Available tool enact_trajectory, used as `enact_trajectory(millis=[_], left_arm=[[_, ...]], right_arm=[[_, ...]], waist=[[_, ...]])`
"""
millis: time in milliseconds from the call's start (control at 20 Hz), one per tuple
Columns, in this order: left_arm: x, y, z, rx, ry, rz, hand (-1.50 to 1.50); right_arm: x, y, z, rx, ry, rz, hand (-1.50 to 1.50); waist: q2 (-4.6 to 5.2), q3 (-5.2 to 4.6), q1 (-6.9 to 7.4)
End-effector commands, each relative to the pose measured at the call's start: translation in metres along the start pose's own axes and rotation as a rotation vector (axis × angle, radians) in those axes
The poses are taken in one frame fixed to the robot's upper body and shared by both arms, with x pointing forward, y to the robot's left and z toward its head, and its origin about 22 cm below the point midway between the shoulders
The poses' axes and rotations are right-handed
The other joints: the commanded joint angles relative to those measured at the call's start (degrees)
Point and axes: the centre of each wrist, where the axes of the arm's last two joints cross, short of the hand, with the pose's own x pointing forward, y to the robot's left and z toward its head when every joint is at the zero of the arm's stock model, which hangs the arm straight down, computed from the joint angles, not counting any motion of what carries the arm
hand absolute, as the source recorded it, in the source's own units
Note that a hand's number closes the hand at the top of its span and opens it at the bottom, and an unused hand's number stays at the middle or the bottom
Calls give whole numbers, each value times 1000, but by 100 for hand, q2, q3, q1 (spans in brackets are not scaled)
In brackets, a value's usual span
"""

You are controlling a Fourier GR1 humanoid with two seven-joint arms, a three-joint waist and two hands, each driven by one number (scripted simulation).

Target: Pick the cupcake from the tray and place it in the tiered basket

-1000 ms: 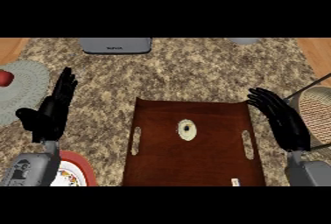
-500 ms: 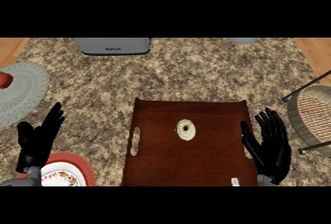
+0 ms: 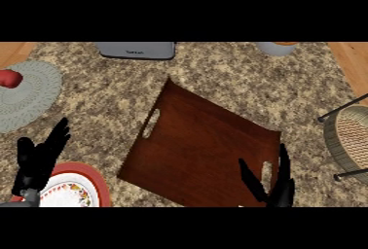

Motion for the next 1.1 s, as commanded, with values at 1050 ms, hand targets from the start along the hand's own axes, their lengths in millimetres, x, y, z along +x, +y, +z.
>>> enact_trajectory(millis=[1050], left_arm=[[-7,30,14,22,24,18,0]], right_arm=[[161,45,-2,357,522,337,-150]], waist=[[35,195,-233]])
